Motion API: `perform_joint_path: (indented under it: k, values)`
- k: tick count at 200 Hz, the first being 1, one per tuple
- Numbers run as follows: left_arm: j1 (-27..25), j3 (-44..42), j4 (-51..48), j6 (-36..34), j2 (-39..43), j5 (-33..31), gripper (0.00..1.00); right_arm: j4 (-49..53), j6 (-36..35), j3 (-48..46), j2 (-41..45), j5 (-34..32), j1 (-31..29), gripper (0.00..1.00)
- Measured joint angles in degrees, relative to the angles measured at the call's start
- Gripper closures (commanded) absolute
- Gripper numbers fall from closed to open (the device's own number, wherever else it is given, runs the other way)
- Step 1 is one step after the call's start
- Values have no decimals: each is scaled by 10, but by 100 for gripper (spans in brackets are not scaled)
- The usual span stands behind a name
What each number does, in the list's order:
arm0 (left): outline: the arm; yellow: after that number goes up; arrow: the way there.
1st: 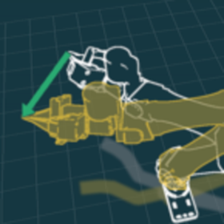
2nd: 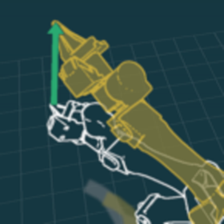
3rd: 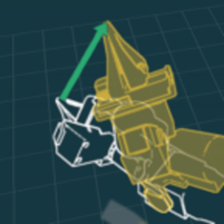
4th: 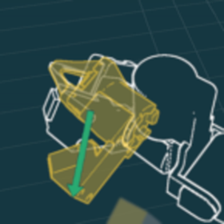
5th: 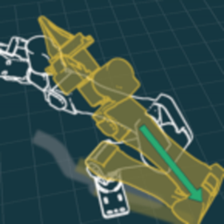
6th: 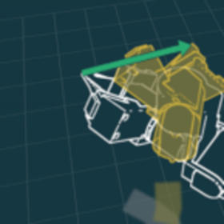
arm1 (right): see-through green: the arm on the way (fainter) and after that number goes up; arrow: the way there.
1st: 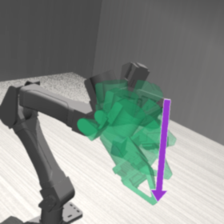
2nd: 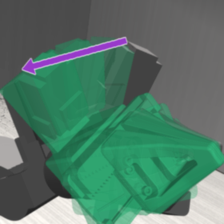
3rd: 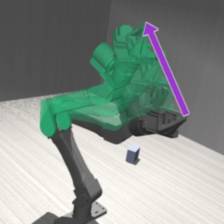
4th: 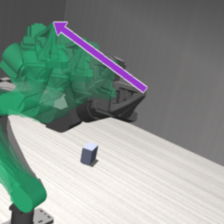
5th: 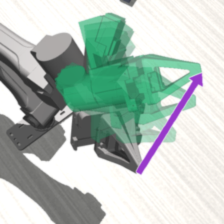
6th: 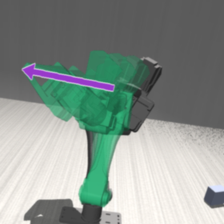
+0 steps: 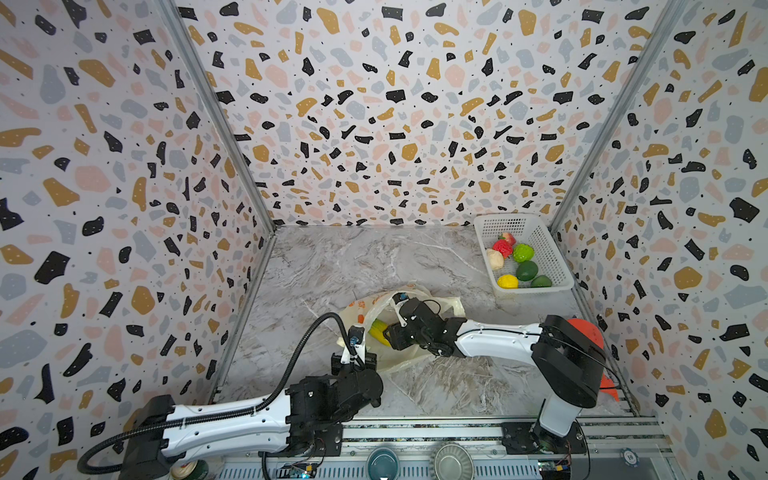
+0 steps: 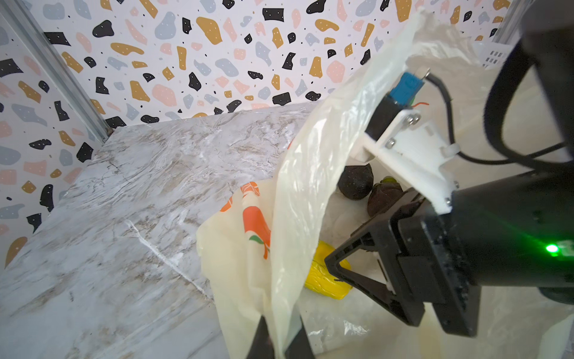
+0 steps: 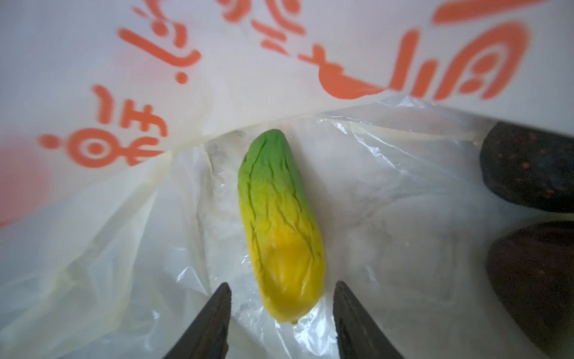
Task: Untie the knot of the plastic bag and take out the fruit
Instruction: 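Lower the right gripper onto the green-yellow papaya and close on it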
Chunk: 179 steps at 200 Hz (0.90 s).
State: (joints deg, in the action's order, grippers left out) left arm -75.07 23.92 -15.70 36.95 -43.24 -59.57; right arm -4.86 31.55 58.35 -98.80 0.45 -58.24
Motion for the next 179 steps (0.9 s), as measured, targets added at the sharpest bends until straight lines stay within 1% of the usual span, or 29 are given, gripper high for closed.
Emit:
perform_joint_path:
  k: [22, 42, 64, 90, 99, 107, 109, 119, 122, 136, 179]
  values:
    - [0, 0, 7, -2, -1, -1, 100, 1, -19, -1, 7, 6, -2, 36]
    - [0, 0, 7, -2, 3, -1, 100, -11, -43, 1, -15, 12, -5, 28]
    - [0, 0, 7, -2, 12, -2, 100, -12, -67, 32, -72, 15, -10, 24]
    - [0, 0, 6, -2, 14, -6, 100, -21, -85, 75, -136, 14, -16, 24]
    - [0, 0, 6, -2, 14, -7, 100, -22, -88, 85, -149, 9, -19, 26]
    - [0, 0, 6, -2, 14, -7, 100, -22, -90, 96, -158, 2, -22, 30]
    - [0, 0, 6, -2, 14, -7, 100, -22, -91, 98, -160, 2, -23, 32]
    - [0, 0, 6, -2, 13, -7, 100, -23, -93, 114, -171, -5, -25, 47]
    - [0, 0, 6, -2, 13, -7, 100, -23, -95, 117, -173, -8, -26, 50]
    - [0, 0, 7, -2, 11, -7, 100, -24, -95, 128, -179, -16, -27, 56]
    - [0, 0, 6, -3, 11, -8, 100, -18, -97, 116, -170, -25, -29, 58]
